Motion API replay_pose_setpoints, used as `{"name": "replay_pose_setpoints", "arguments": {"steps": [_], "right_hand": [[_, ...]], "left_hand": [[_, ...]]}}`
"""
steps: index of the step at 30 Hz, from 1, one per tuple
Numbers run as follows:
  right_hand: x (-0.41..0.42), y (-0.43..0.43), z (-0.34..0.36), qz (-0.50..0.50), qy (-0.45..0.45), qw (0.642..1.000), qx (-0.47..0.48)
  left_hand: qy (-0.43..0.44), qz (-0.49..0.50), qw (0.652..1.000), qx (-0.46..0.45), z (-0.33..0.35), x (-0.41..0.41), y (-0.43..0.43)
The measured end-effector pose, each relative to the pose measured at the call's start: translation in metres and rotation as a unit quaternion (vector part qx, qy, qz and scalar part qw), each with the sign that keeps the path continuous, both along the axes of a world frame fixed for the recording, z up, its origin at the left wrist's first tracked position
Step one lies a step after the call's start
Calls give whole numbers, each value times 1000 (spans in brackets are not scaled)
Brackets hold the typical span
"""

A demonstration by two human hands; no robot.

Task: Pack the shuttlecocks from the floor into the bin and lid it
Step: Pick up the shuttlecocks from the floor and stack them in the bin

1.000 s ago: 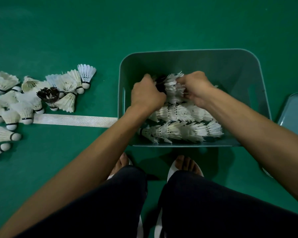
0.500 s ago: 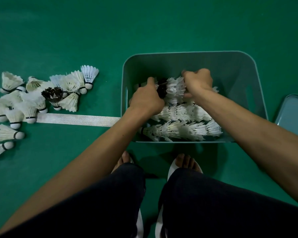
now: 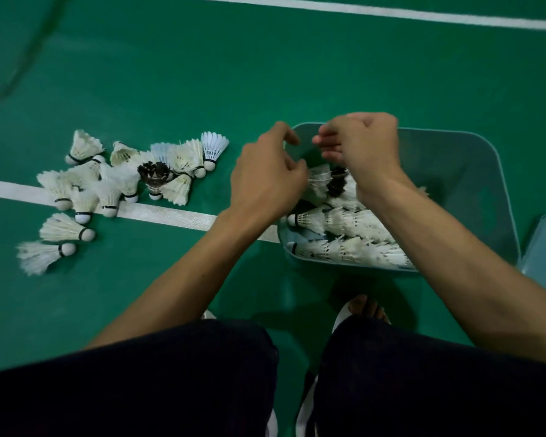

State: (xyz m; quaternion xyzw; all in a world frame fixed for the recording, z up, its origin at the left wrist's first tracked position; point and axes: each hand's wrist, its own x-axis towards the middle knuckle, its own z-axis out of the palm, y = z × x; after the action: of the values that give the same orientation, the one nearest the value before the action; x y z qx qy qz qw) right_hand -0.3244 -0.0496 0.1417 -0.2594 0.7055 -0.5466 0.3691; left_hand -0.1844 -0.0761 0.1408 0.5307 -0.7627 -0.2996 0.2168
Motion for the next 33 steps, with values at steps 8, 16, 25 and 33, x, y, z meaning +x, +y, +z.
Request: {"name": "replay_pose_setpoints", "arguments": {"steps": [8,16,25,33], "right_hand": [[113,-77,-26,332,80,933,111],[195,-125,-60,656,505,540,150],[221,-139,-98,609,620,452,201],[184,-115,-58,550,573,577,191]], "left_hand": [[11,200,977,80,-63,121,-41],[-29,356,921,157,-132,212,-71],[-25,316,944,91,-157,203,-107],[25,336,938,79,-156,193,-110]]}}
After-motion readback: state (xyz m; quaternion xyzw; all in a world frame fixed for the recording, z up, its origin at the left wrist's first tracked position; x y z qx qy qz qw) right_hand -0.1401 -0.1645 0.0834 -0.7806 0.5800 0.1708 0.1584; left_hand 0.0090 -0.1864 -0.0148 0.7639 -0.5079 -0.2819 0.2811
